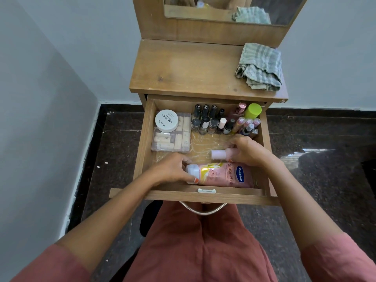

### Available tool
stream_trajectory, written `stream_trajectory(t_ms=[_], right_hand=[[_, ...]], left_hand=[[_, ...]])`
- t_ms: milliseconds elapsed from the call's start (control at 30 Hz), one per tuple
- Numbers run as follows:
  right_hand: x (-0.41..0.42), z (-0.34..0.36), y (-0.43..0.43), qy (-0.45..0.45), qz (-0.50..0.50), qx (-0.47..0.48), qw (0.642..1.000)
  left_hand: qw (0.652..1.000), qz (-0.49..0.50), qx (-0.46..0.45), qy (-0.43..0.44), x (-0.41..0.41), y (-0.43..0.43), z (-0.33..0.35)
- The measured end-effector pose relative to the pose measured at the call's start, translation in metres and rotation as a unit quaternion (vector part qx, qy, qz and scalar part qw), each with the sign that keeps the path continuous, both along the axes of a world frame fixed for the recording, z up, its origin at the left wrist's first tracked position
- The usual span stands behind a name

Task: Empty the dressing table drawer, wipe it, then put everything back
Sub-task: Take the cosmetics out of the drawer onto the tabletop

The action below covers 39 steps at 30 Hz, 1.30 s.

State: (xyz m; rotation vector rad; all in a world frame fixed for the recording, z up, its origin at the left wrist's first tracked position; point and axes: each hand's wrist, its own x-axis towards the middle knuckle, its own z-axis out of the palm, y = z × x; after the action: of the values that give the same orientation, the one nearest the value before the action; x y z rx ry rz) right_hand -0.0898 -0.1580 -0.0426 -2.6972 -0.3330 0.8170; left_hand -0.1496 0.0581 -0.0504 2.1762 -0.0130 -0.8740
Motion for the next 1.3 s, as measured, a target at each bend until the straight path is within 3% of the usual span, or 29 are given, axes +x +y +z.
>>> stream_trajectory(t_ms=[400,533,767,1033,1300], right_hand=[[-0.010,0.047,-0.009,-0.033,-0.019,0.170,0.985],[-0.010,0.078,-0.008,-0.059,-0.061,0.255,0.963],[0.013,0.113,-0.001,-0.113,-0.100,0.360,0.921],[0.062,0.125,0.006,-0.187,-0.175,0.407,0.877],[0.123,0.125,0.004,-0.213,-0.223,0.396,0.865]], left_hand=[[0.979,0.124,-0.162,0.026,-0.006,0.022,0.025],[0.961,0.163,-0.220,0.031,-0.003,0.031,0.044],[0.951,0.201,-0.233,-0.040,0.029,0.046,0.083],[0.930,0.251,-0.252,-0.089,0.104,0.059,0.106],[0.909,0.300,-0.257,-0.130,0.177,0.071,0.103]])
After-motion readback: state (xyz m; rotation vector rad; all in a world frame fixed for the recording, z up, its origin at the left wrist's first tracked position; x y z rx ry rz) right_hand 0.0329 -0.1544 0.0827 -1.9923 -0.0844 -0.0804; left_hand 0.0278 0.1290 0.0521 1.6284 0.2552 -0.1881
